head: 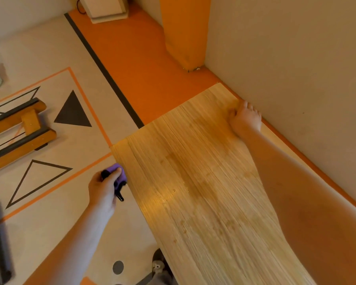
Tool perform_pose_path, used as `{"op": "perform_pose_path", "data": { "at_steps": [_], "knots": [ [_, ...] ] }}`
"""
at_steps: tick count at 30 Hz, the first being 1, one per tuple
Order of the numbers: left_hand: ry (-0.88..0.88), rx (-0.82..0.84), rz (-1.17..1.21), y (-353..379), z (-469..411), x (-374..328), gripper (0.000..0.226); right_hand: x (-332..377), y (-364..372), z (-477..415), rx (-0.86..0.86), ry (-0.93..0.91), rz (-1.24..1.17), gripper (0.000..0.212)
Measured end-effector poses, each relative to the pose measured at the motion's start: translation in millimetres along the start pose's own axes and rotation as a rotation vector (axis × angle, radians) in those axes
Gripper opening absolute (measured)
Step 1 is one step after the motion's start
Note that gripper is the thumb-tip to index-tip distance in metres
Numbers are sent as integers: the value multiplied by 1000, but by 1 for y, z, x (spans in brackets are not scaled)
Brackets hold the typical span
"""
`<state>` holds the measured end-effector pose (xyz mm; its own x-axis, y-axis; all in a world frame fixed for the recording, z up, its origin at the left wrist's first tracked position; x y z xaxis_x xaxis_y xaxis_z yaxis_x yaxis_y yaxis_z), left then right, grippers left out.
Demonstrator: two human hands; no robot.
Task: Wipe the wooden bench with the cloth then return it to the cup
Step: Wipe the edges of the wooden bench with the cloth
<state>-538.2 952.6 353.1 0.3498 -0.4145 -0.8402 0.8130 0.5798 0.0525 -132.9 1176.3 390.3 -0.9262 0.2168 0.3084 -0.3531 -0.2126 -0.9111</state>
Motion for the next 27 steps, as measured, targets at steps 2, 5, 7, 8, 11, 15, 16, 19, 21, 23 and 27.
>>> {"op": "perform_pose_path", "data": {
  "at_steps": [2, 5, 7, 8, 11, 15, 16, 19, 21, 23, 27],
  "knots": [
    [-32, 7, 16, -2, 23, 22, 16, 1, -1, 1, 8, 7, -15, 53],
    [-54, 35, 15, -1, 41, 35, 18, -2, 0, 1, 54, 15, -33, 55],
    [-61, 29, 12, -2, 38, 30, 17, -2, 0, -1, 65, 14, -32, 56],
    [-57, 26, 11, -3, 35, 27, 16, -2, 0, -2, 70, 14, -36, 56],
    [-51, 15, 44, 0, 38, 23, 17, -2, 2, -2, 74, -4, -31, 56],
    [-119, -19, 57, 4, 83, 50, 14, -8, -1, -5, 83, 26, -34, 56],
    [-145, -10, 73, 5, 93, 58, 14, -9, -1, -6, 85, 30, -37, 57],
    [-185, -7, 42, 0, 97, 64, 13, -8, 0, -7, 84, 39, -45, 57],
    [-172, 3, 6, -2, 81, 53, 13, -6, 3, -7, 87, 37, -42, 57],
    [-140, 1, 15, 0, 64, 39, 11, -5, 3, -7, 84, 41, -48, 58],
    [-112, -53, 53, 4, 61, 33, 11, -9, 3, -10, 88, 39, -33, 58]
  ]
}}
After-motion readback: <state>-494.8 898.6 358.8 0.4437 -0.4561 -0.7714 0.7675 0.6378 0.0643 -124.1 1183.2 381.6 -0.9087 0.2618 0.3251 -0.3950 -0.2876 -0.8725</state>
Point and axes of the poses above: each hand's wrist, its own z-axis away from the middle knuckle, its own y-axis out of the palm, x = y × z, the point moved 9 cm from there along -z, towards the middle knuckle, and after that the axes turned 9 degrees about x, right-handed, at the moved point
